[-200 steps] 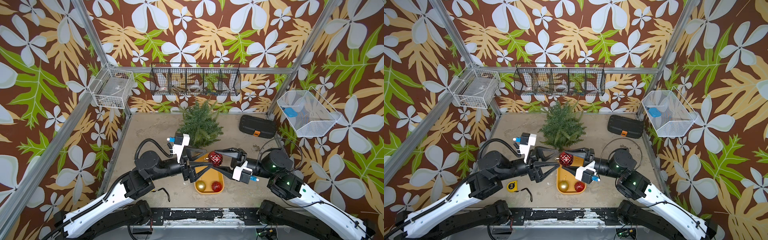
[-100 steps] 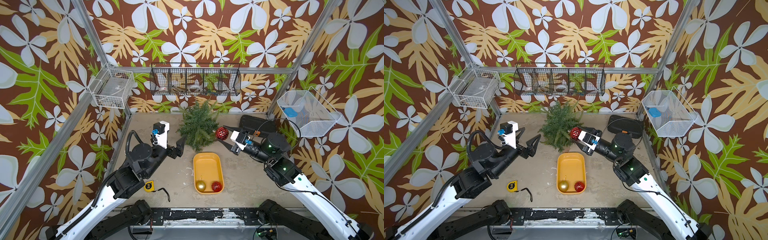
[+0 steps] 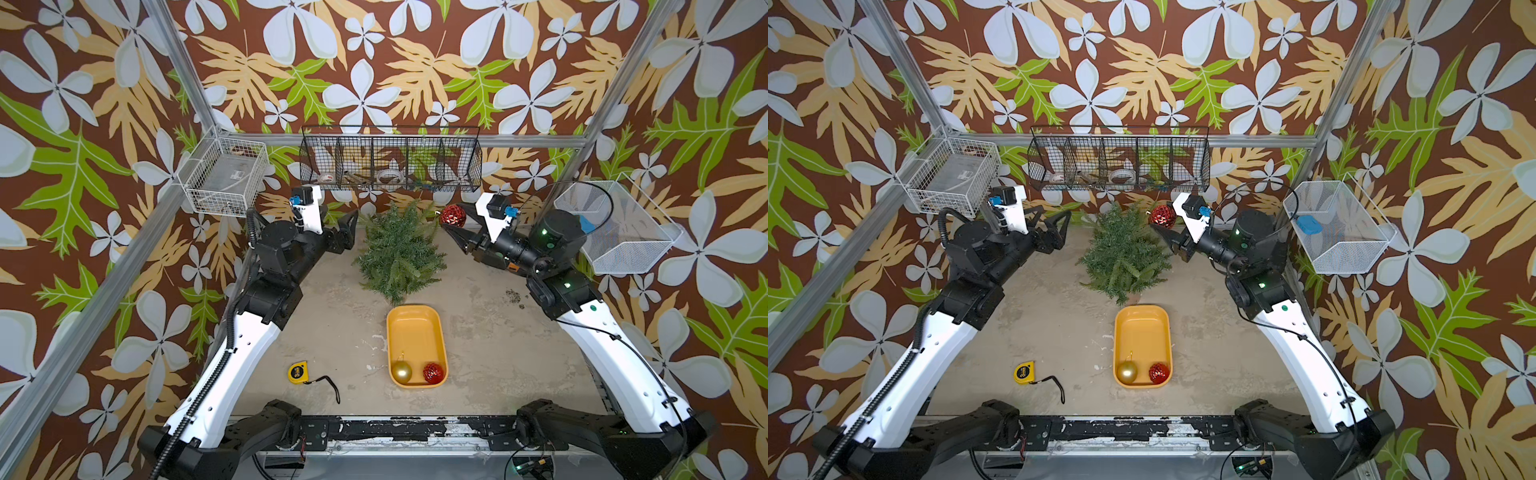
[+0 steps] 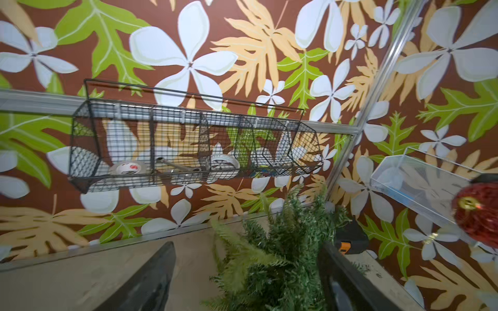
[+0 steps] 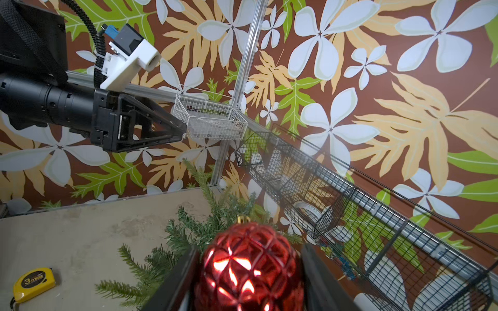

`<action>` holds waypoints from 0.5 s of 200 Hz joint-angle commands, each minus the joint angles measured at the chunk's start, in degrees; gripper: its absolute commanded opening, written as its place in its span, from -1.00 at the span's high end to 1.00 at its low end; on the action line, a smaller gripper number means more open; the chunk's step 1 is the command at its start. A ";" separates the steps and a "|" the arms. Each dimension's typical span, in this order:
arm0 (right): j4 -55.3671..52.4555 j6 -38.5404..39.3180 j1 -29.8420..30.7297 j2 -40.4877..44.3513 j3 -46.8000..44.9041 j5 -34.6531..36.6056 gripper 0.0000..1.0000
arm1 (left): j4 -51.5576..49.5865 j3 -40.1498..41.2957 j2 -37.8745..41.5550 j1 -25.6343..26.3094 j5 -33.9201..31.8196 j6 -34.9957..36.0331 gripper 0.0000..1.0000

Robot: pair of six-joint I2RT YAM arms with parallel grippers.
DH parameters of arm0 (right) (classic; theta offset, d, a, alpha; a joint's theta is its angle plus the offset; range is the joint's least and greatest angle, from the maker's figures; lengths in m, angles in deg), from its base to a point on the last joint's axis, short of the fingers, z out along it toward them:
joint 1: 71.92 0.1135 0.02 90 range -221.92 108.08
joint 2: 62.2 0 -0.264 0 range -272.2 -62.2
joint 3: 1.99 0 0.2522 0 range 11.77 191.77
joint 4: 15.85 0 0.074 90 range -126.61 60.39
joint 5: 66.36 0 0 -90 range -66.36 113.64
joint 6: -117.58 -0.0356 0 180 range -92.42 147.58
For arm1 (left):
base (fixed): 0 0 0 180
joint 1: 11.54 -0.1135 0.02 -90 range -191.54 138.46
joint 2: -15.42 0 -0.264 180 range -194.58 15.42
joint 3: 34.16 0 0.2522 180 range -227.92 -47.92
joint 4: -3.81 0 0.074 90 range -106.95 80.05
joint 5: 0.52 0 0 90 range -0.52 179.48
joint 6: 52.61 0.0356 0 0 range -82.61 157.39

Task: Decorate the small christmas tree with ornaments
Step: Hang an ornament on the christmas tree.

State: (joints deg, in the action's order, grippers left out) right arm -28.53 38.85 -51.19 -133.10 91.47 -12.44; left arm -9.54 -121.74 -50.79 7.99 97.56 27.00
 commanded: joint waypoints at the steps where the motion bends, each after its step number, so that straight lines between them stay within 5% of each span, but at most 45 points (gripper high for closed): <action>1: -0.45 -2.29 -0.26 -2.32 2.71 -4.23 0.01 | 7.32 -3.02 -2.61 -0.37 12.58 2.47 -0.65; 34: -1.68 -1.05 -0.43 -5.82 6.22 -6.57 0.02 | 8.97 -6.59 -6.68 -0.35 25.38 11.11 -0.52; 62: -1.06 -0.98 -1.14 -8.04 8.69 -9.66 0.01 | 13.44 -5.67 -7.41 -0.35 23.72 16.46 -0.50; 100: -1.35 0.54 -2.05 -11.82 12.49 -11.65 0.01 | 18.40 -6.31 -11.52 -0.31 29.29 20.85 -0.41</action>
State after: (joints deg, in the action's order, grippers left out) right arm -30.43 38.44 -52.74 -143.41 102.38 -21.42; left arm 3.29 -127.44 -60.04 7.75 122.67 43.98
